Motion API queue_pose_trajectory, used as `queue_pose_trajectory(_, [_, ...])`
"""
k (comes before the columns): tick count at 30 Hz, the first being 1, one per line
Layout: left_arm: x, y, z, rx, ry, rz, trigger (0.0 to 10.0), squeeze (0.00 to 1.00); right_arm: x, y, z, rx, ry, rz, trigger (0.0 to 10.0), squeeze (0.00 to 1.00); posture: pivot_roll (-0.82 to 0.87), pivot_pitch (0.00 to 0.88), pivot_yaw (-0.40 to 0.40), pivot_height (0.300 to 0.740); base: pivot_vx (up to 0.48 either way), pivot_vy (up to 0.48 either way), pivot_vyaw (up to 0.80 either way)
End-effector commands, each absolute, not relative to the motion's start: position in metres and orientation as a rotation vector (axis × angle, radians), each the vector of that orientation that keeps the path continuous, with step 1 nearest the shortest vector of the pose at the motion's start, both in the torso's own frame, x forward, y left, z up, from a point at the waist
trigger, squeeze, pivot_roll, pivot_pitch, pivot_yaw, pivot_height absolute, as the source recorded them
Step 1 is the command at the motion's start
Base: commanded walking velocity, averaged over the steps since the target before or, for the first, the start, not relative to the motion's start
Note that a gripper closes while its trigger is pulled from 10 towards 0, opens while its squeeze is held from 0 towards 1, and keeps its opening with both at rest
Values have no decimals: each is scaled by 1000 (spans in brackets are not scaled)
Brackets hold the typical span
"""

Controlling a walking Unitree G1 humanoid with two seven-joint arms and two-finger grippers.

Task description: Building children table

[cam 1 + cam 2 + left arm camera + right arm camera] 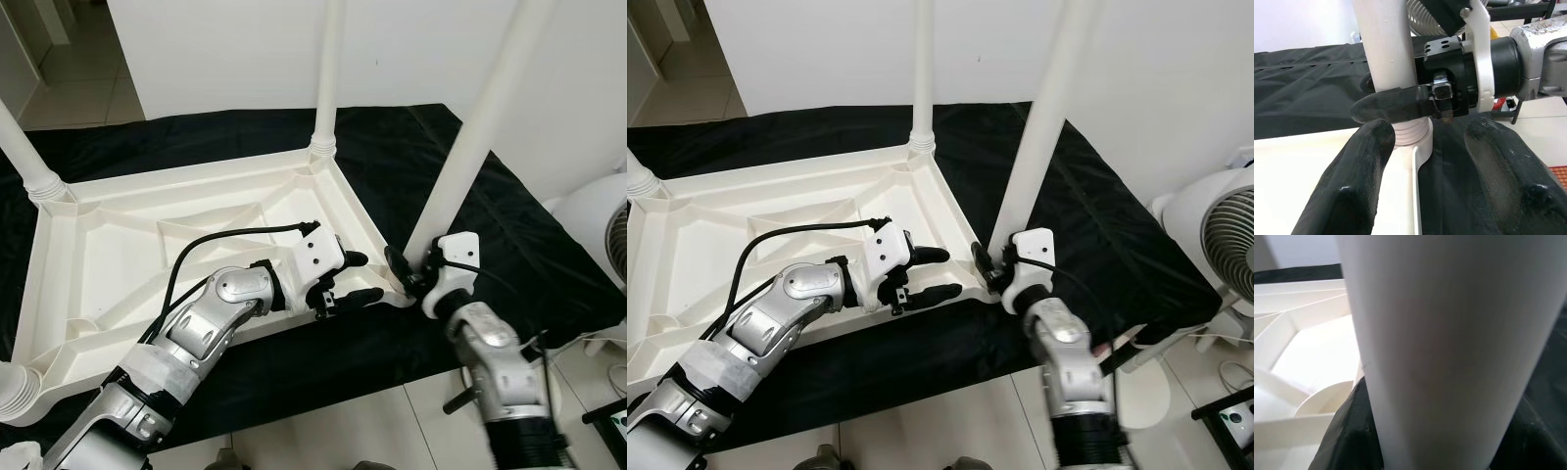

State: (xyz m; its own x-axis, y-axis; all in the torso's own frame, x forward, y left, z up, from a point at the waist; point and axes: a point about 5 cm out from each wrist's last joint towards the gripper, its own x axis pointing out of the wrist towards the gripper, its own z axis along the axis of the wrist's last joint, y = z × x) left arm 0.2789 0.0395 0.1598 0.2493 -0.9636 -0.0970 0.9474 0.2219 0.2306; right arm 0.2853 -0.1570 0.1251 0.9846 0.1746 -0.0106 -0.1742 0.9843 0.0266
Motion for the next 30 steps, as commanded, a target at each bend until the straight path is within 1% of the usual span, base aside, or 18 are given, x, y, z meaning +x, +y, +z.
queue_pose_trajectory(1, [275, 40, 160, 287, -68, -1428, 10000, 0, 283, -154, 113, 70, 85, 85, 10000, 0, -28, 23, -19, 740, 0, 0, 0])
queue_pose_trajectory(4, [275, 40, 160, 287, -68, -1427, 10000, 0, 283, -152, 113, 76, 83, 54, 10000, 0, -28, 23, -19, 740, 0, 0, 0])
queue_pose_trajectory(5, [275, 40, 160, 286, -68, -1426, 10000, 0, 282, -148, 114, 87, 80, -9, 10000, 0, -29, 23, -18, 740, 0, 0, 0])
queue_pose_trajectory(6, [275, 40, 160, 286, -68, -1426, 10000, 0, 282, -148, 114, 87, 80, -9, 10000, 0, -29, 23, -18, 740, 0, 0, 0])
queue_pose_trajectory(8, [276, 41, 160, 286, -71, -1422, 10000, 0, 282, -140, 117, 100, 58, -133, 10000, 0, -31, 23, -18, 740, 0, 0, 0])
queue_pose_trajectory(9, [276, 41, 160, 286, -71, -1422, 10000, 0, 282, -140, 117, 100, 58, -133, 10000, 0, -31, 23, -18, 740, 0, 0, 0])
queue_pose_trajectory(10, [276, 41, 160, 287, -72, -1421, 10000, 0, 282, -136, 117, 114, 59, -172, 10000, 0, -25, 18, -19, 740, 0, 0, 0])
queue_pose_trajectory(12, [277, 41, 162, 287, -77, -1417, 10000, 0, 282, -125, 115, 154, 71, -165, 10000, 0, -25, 15, -16, 740, 0, 0, 0])
queue_pose_trajectory(14, [278, 41, 163, 286, -79, -1416, 10000, 0, 281, -119, 115, 163, 79, -146, 10000, 0, -27, 12, -13, 740, 0, 0, 0])
queue_pose_trajectory(18, [278, 41, 163, 287, -81, -1417, 10000, 0, 280, -120, 116, 151, 76, -142, 10000, 0, -27, 9, -14, 740, 0, 0, 0])
queue_pose_trajectory(19, [279, 41, 163, 290, -82, -1417, 10000, 0, 280, -123, 116, 152, 74, -147, 10000, 43, -29, 8, -11, 740, 0, 0, 0])
queue_pose_trajectory(20, [279, 41, 163, 290, -82, -1417, 10000, 0, 280, -123, 116, 152, 74, -147, 10000, 43, -29, 8, -11, 740, 0, 0, 0])
queue_pose_trajectory(21, [279, 41, 163, 291, -83, -1417, 10000, 0, 279, -125, 116, 150, 71, -158, 10000, 914, -28, 6, -11, 740, 0, 0, 0])
queue_pose_trajectory(22, [279, 40, 164, 292, -86, -1417, 10000, 0, 279, -127, 118, 154, 60, -156, 10000, 1000, -27, 3, -11, 740, 0, 0, 0])
queue_pose_trajectory(25, [280, 40, 164, 293, -88, -1416, 10000, 0, 279, -127, 119, 157, 52, -157, 10000, 1000, -28, 2, -10, 740, 0, 0, 0])
queue_pose_trajectory(27, [280, 40, 165, 292, -89, -1416, 10000, 0, 275, -129, 122, 134, 17, -56, 10000, 1000, -27, 0, -11, 740, 0, 0, 0])
queue_pose_trajectory(30, [279, 40, 164, 290, -89, -1417, 10000, 0, 271, -136, 120, 116, 4, 8, 10000, 1000, -25, 0, -11, 740, 0, 0, 0])
